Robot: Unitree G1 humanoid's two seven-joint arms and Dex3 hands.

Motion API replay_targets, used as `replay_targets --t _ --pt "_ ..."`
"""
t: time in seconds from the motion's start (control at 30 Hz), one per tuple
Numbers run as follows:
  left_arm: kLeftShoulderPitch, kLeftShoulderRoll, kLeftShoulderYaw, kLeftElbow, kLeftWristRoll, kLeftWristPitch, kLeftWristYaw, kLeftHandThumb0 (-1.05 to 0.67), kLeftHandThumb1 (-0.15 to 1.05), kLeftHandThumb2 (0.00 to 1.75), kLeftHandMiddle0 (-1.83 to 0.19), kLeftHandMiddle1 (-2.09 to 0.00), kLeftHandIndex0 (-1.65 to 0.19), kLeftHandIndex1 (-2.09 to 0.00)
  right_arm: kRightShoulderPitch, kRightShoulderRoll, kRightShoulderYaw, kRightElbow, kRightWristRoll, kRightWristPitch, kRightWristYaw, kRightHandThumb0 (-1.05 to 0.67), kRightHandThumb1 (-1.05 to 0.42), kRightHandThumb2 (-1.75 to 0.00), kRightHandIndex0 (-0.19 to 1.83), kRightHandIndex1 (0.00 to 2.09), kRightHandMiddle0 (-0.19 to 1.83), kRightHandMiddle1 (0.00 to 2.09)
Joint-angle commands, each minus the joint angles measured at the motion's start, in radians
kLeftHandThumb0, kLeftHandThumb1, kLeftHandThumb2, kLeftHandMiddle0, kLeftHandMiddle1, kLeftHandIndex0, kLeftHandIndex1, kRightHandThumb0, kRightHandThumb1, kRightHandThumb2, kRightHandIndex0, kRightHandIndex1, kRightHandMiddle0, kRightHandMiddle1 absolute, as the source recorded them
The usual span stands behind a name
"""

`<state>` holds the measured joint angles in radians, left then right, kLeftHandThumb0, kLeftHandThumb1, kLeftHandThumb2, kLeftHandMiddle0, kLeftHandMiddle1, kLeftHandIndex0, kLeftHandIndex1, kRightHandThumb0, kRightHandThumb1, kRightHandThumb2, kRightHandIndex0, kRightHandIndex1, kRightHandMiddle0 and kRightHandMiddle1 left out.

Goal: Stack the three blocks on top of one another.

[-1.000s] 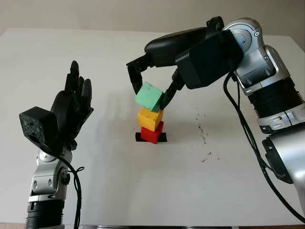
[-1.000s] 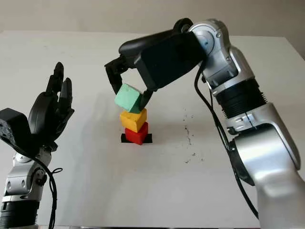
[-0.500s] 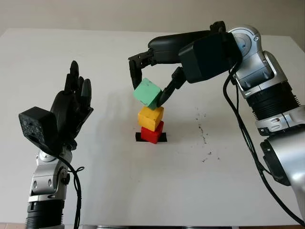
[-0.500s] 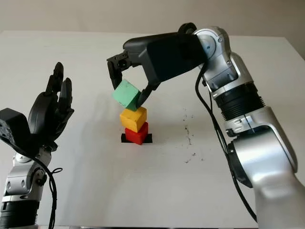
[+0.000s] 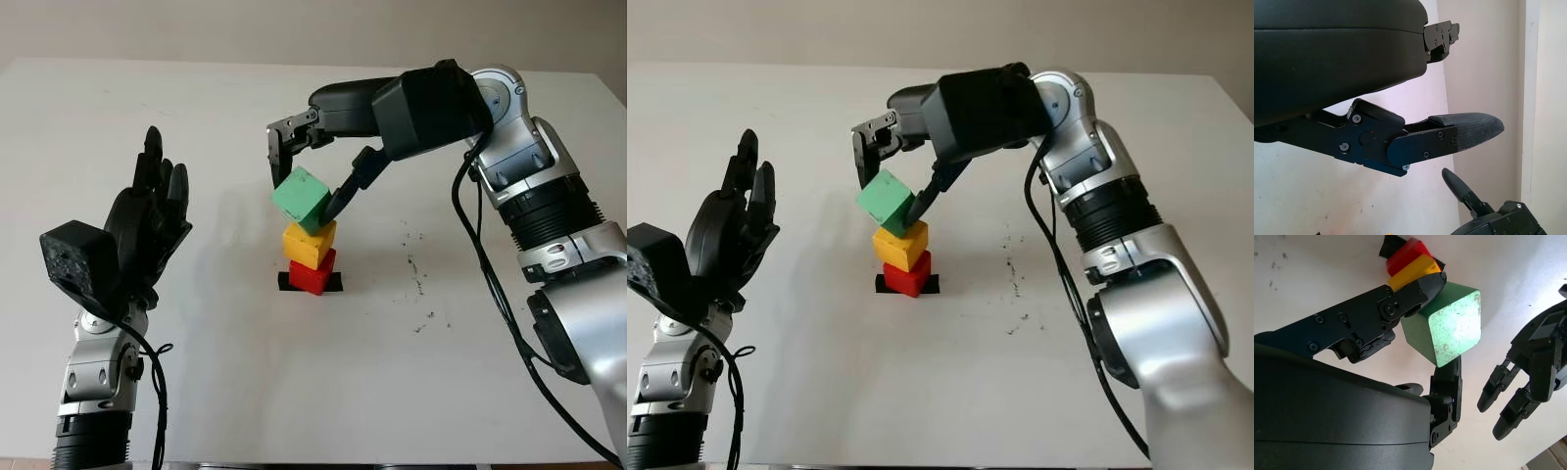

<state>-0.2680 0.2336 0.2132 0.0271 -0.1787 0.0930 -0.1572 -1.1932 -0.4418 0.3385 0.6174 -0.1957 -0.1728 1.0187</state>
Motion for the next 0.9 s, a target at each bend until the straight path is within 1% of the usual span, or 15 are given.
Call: replay_targets --t 0.0,0.17,0.43,0.63,0.87 --pt "0.012 0.001 -0.001 -0.012 0.002 -0.006 0.000 -0.78 1.05 0.61 0.19 0.00 0.19 0.00 0.007 0.000 -0.022 -0.020 0.018 0.031 0.014 -0.50 -0.91 -0.05 0.33 0.06 0.41 1.52" --pt "0.010 0.002 0.004 -0.005 -0.008 -0.008 -0.008 -0.78 1.05 0.61 0.19 0.00 0.19 0.00 0.021 -0.002 -0.031 -0.023 0.035 0.059 0.023 -0.52 -0.89 -0.05 0.34 0.06 0.44 1.47" --pt "0.010 0.004 0.003 -0.008 -0.006 0.000 -0.007 -0.78 1.05 0.60 0.19 0.00 0.19 0.00 0.030 -0.006 -0.044 -0.016 0.051 0.094 0.025 -0.51 -0.88 -0.05 0.33 0.06 0.45 1.47" --pt "0.010 0.004 0.004 -0.006 -0.003 -0.006 -0.006 -0.78 1.05 0.61 0.19 0.00 0.19 0.00 0.040 -0.013 -0.038 -0.002 0.037 0.065 0.009 -0.51 -0.88 -0.05 0.33 0.05 0.43 1.47" --pt "0.013 0.006 0.003 -0.014 -0.002 0.002 -0.005 -0.78 1.05 0.60 0.19 0.00 0.19 0.00 0.048 -0.026 -0.033 -0.010 0.015 0.052 0.012 -0.52 -0.87 -0.05 0.26 0.02 0.40 1.43"
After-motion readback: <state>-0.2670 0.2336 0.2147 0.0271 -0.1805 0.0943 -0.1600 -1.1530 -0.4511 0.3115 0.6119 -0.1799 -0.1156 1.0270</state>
